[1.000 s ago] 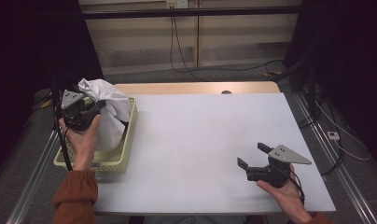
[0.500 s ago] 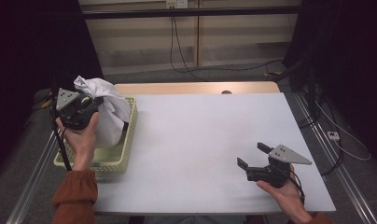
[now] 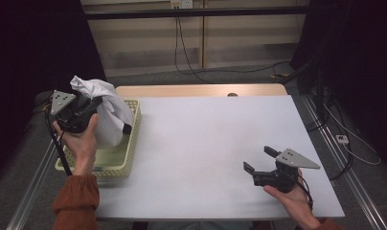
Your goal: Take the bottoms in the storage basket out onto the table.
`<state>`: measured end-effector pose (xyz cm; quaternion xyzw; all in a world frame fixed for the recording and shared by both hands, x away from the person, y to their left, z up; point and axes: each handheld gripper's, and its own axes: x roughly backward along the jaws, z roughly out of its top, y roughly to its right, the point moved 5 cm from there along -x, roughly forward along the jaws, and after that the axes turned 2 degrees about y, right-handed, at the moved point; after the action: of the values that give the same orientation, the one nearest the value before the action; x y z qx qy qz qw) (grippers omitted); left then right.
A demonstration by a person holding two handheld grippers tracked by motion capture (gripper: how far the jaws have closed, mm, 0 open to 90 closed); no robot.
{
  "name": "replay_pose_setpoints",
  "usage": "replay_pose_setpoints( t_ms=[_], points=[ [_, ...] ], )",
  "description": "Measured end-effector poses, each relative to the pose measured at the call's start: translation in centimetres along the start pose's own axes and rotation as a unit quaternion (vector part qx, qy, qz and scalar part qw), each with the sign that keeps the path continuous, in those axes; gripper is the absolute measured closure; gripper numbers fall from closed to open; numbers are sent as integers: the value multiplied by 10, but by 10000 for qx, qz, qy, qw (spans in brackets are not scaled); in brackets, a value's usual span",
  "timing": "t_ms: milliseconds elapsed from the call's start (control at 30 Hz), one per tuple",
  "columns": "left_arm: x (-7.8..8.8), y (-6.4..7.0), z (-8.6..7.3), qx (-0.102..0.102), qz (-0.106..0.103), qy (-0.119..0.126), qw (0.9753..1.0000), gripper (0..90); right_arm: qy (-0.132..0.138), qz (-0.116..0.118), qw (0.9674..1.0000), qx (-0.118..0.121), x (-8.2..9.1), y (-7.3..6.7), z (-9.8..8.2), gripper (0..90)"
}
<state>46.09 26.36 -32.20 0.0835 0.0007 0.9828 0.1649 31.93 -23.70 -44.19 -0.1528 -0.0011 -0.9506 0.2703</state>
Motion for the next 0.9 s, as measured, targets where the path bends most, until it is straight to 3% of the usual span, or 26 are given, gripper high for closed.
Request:
replay_pose_setpoints(
  t_ms=[900],
  points=[
    [18,-1,23,61,10,531,9986,831,8,36,10000,17,0,-1,0,46]
  ],
)
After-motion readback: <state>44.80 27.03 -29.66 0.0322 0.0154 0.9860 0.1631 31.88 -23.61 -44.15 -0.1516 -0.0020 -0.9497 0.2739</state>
